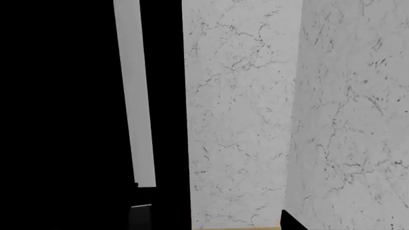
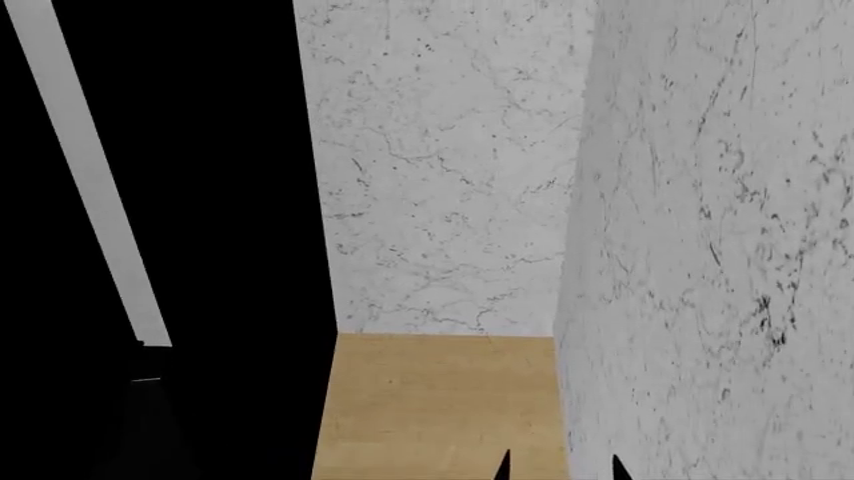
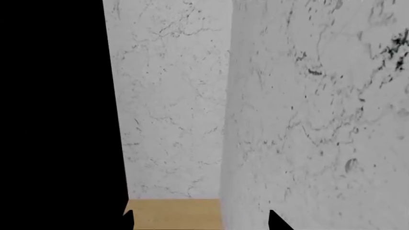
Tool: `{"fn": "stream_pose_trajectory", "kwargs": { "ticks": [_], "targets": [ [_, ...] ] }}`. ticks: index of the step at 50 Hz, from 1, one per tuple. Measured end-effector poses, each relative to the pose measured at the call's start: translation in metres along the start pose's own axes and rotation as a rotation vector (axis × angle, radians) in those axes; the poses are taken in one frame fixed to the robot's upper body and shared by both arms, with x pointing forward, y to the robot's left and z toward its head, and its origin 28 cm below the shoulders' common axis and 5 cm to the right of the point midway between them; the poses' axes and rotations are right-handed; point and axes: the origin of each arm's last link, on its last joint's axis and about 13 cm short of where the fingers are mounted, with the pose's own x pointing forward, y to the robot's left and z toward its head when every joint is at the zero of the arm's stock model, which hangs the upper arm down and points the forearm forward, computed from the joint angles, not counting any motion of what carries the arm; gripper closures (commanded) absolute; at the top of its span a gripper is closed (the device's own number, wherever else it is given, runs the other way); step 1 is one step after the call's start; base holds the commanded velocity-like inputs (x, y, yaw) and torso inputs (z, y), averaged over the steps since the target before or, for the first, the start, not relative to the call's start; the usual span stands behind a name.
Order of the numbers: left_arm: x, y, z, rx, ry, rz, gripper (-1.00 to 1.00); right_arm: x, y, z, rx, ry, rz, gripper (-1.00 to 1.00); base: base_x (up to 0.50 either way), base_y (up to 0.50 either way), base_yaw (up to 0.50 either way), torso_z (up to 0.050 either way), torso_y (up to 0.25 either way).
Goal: Close the fridge door
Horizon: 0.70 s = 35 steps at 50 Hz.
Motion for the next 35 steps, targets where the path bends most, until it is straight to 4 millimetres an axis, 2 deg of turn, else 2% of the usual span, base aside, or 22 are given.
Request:
{"fn": "stream_pose_trajectory", "kwargs": {
  "ticks": [11,17,25,35],
  "targets": [
    [-0.001,0.001,0.002,-0.008,-0.003,0.015,-1.00,0.001,0.001,0.000,0.000,-0.002,0.007,-1.00,0.00,0.00,0.00,0.000,0.000],
    [-0.004,0.008,0.007,-0.025,-0.013,0.074,-1.00,0.002,0.001,0.000,0.002,-0.002,0.010,-1.00,0.00,0.00,0.01,0.000,0.002],
    [-0.007,0.039,0.018,-0.026,-0.031,0.252,-1.00,0.002,0.001,-0.001,0.005,-0.001,0.011,-1.00,0.00,0.00,0.01,0.000,0.001],
    [-0.006,0.080,0.041,0.021,-0.057,0.446,-1.00,0.001,-0.001,-0.002,0.011,-0.003,0.008,-1.00,0.00,0.00,0.00,0.000,0.001]
  ]
}}
